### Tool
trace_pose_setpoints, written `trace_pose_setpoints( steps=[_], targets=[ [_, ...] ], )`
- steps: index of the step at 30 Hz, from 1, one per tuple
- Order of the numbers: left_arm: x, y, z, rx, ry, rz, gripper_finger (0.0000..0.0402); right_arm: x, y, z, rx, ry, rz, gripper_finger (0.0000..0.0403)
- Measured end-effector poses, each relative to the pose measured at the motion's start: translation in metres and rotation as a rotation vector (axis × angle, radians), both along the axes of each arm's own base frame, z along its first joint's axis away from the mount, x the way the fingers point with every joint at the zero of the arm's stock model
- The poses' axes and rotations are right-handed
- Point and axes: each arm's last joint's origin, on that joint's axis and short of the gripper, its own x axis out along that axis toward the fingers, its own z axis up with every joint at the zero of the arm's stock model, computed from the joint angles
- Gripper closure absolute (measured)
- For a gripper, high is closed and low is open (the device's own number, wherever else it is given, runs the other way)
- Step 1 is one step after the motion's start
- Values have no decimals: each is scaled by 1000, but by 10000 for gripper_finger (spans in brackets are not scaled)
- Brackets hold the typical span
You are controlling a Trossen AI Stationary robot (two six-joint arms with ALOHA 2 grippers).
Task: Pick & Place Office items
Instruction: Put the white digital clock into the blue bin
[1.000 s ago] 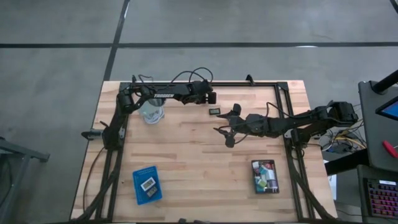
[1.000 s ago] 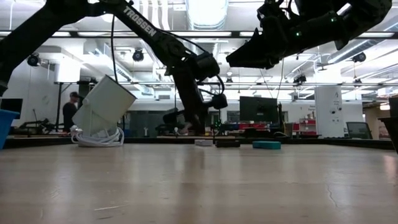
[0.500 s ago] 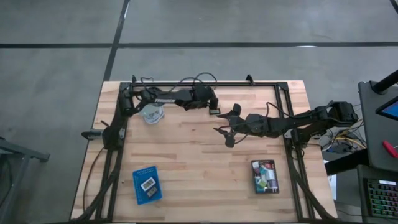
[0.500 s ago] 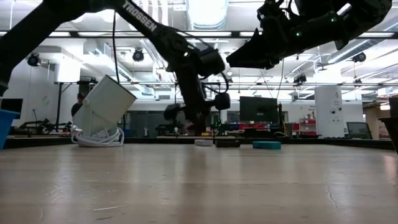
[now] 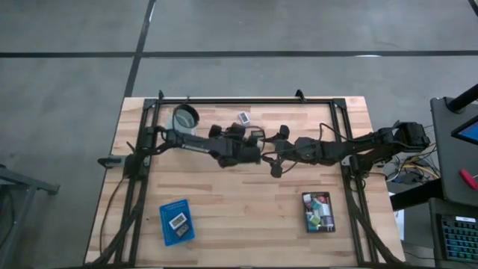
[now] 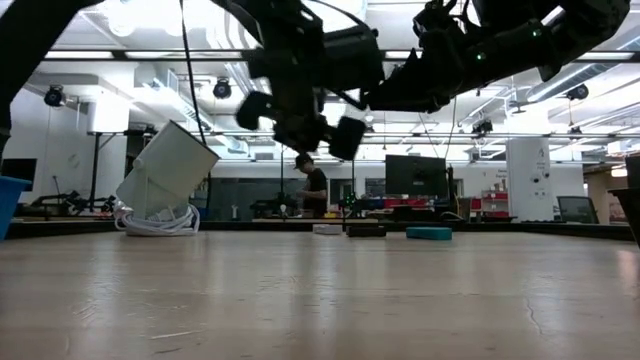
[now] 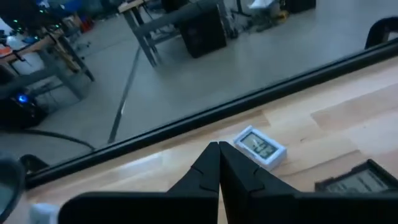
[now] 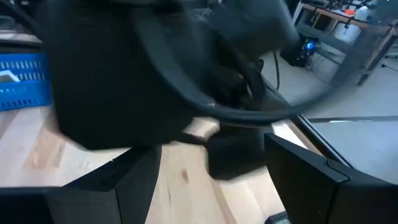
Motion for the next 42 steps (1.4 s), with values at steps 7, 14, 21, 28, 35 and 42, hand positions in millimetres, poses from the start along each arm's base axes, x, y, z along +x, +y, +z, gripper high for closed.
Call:
trace_pose_setpoints(
  steps=[7,14,21,28,35,42],
  targets=[
    [-25,-14,7,6,0,17,396,0,0,1,1,-12,-7,129],
    [-63,-14,31,24,-85,41,396,0,0,1,1,-10,-6,129],
    [-104,-56,40,107,-207,-106,396,0,0,1,1,-10,-4,129],
    [-130,-92,39,85,-238,-365,396,1,0,2,14,-26,-5,129],
    [-142,-99,48,57,-234,-810,396,1,1,4,147,-78,-34,129],
    [-156,-89,63,283,-153,-918,396,0,-2,2,159,-82,-137,129]
  ],
)
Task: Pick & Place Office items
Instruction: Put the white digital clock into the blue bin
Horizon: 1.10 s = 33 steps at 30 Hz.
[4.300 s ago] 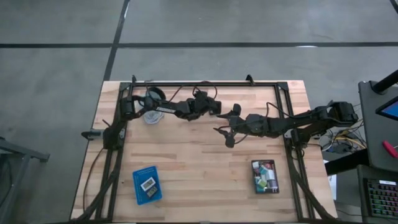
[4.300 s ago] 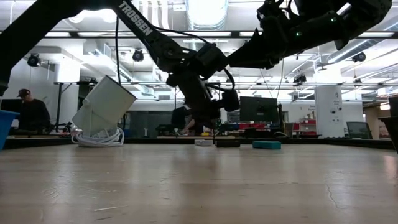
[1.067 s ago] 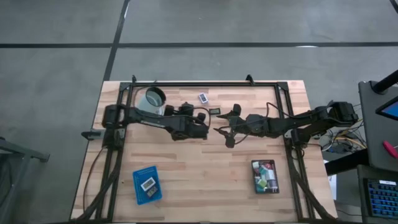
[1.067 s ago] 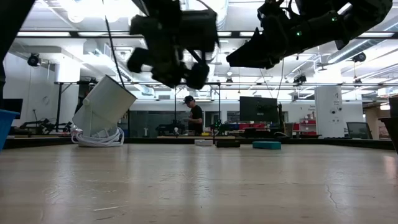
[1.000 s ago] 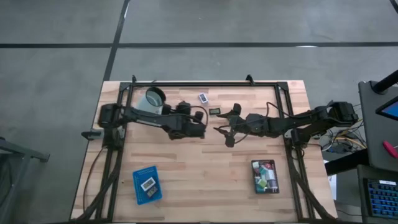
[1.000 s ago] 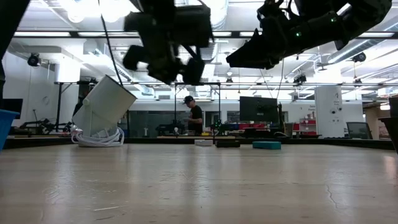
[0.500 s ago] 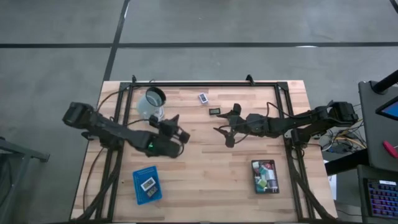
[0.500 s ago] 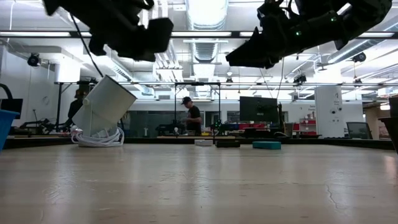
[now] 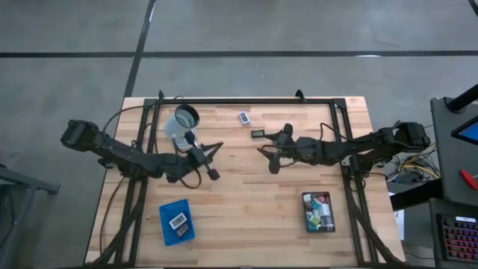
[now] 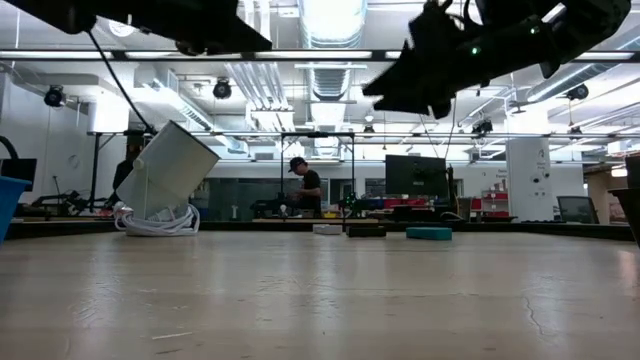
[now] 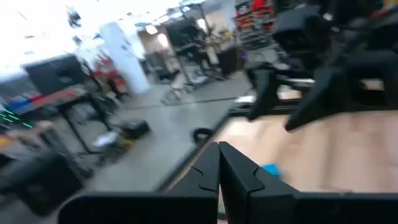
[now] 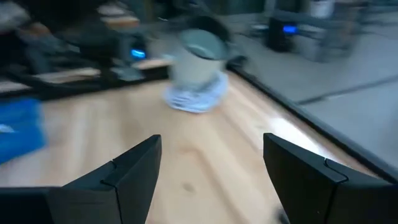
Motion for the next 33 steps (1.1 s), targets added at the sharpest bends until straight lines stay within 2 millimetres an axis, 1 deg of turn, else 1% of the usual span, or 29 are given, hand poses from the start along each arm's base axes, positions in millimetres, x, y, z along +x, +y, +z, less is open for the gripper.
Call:
trace_pose_setpoints(
  steps=[3,6,11,16,18,21,23,26,30,31,33],
  targets=[
    [-5,11,1,53,20,43,396,-3,-3,-5,-31,55,-107,129],
    [-7,20,0,19,-3,74,396,-5,-5,-9,-11,86,-175,129],
    [-8,25,-10,-86,-52,61,396,-5,-4,-10,24,75,-173,132],
    [-9,25,-13,-100,-52,59,396,-5,-4,-10,24,74,-171,156],
    [-9,25,-13,-79,-37,59,396,-5,-5,-9,16,68,-171,171],
    [-9,26,-13,-39,-9,61,396,-5,-4,-9,13,71,-150,199],
    [-9,27,-13,-7,15,64,396,-4,-3,-10,25,85,-106,227],
    [-9,27,-13,37,46,61,396,-4,-3,-13,-10,125,-80,283],
    [-9,27,-12,65,66,61,396,-5,-7,-14,-126,186,-62,371],
    [-9,27,-13,70,70,61,396,-5,-8,-14,-144,194,-69,382],
    [-9,27,-13,75,73,61,396,-5,-15,-13,-139,196,-93,389]
  ],
)
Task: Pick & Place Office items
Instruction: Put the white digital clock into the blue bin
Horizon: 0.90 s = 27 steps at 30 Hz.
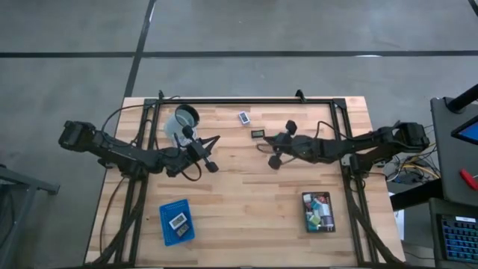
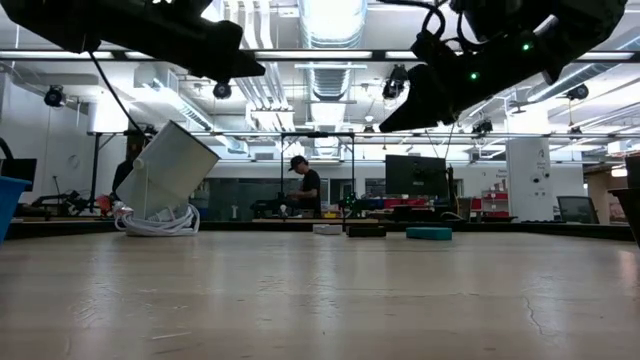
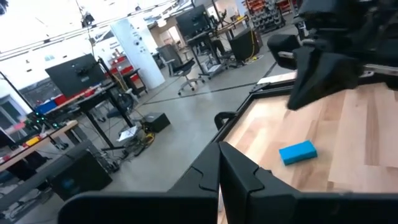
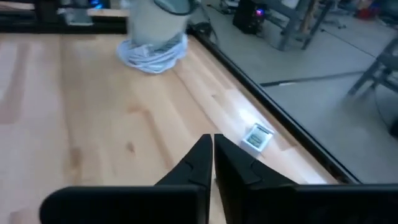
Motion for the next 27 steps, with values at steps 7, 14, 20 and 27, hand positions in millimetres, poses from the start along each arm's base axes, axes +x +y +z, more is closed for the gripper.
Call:
trace_pose_setpoints(
  steps=[7,14,20,27],
  targets=[
    [0,0,0,20,16,0,396,-2,-34,-6,144,-26,-69,395],
    [0,0,0,36,28,-1,396,9,-73,-31,287,26,89,395],
    [0,0,-1,19,24,-1,396,26,-106,-51,221,8,41,395],
    [0,0,-7,9,72,-1,396,48,-132,-63,285,7,126,395]
  ],
)
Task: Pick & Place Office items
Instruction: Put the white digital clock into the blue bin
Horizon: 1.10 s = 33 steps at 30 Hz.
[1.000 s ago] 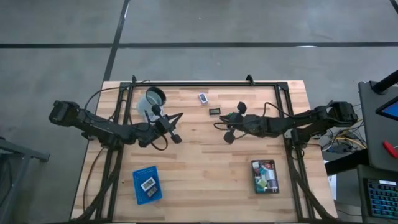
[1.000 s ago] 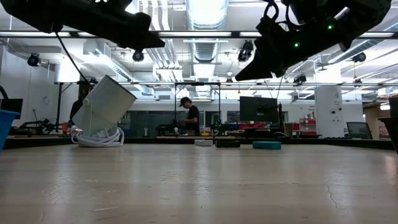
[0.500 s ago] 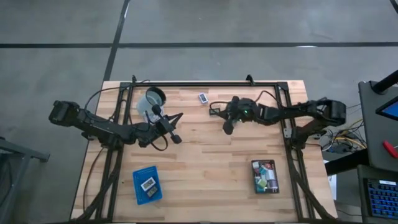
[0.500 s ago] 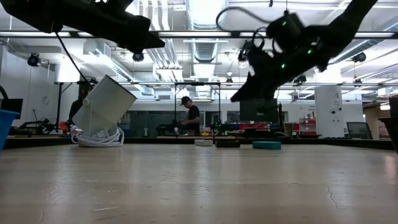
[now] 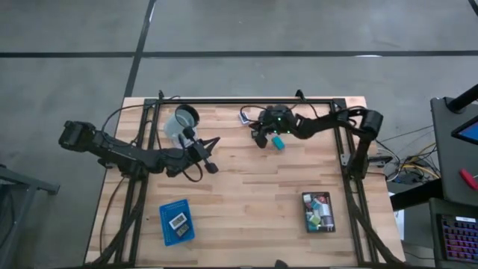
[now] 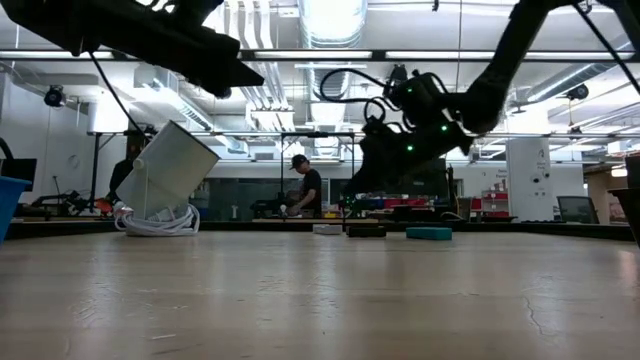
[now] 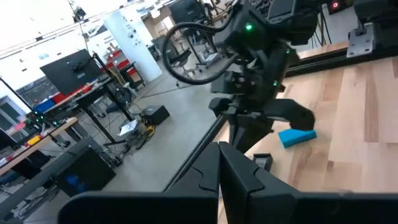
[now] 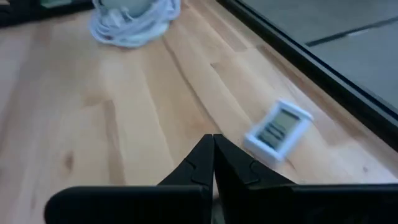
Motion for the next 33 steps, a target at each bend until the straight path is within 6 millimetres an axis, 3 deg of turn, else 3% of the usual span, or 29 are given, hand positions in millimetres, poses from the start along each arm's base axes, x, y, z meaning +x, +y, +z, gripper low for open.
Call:
trace_pose_setpoints(
  steps=[4,11,17,24,29,33],
  targets=[
    [0,0,-2,-25,4,5,396,2,-16,2,4,-2,-24,395],
    [-1,0,-4,-44,4,7,396,-10,-48,7,45,0,-47,395],
    [-1,0,-5,-43,12,9,396,-13,-69,-1,110,-14,-62,395],
    [-1,0,-5,-40,14,9,396,9,-85,-22,32,22,35,395],
    [-1,0,-5,-34,22,9,396,27,-99,-12,132,-53,53,395],
    [-1,0,-5,-29,28,9,396,30,-108,-14,196,23,34,395]
  ],
)
